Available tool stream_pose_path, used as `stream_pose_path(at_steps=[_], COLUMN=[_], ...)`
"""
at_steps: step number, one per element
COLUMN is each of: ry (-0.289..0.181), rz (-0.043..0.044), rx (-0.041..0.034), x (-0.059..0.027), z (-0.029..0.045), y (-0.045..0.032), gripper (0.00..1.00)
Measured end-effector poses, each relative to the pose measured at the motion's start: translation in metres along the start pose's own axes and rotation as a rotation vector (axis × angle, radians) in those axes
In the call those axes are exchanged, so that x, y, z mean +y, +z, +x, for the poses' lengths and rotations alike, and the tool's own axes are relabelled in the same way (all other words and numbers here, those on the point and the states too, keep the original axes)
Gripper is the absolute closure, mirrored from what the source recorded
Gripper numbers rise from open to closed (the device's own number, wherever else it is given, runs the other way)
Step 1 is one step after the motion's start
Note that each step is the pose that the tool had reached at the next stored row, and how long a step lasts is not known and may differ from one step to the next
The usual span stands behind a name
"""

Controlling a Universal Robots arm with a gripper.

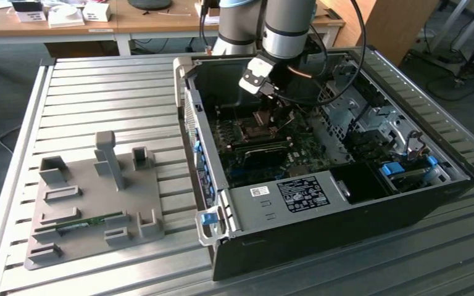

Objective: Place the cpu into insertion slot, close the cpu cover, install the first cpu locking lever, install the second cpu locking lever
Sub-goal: 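Place the cpu into insertion slot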

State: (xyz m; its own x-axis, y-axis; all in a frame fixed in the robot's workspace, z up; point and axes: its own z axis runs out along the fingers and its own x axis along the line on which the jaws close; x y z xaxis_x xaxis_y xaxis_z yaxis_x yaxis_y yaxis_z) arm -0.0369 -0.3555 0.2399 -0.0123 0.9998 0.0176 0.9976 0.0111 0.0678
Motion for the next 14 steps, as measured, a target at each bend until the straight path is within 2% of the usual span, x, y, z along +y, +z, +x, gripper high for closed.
stream_pose_path(at_steps=[5, 14], ry=[0.021, 0.021], rz=[-0.0005, 0.0022], rx=[0.0082, 0.0086], x=[0.0000, -0.0001], z=[0.0000, 0.0000], y=[0.0001, 0.0018], gripper=[0.46, 0.46])
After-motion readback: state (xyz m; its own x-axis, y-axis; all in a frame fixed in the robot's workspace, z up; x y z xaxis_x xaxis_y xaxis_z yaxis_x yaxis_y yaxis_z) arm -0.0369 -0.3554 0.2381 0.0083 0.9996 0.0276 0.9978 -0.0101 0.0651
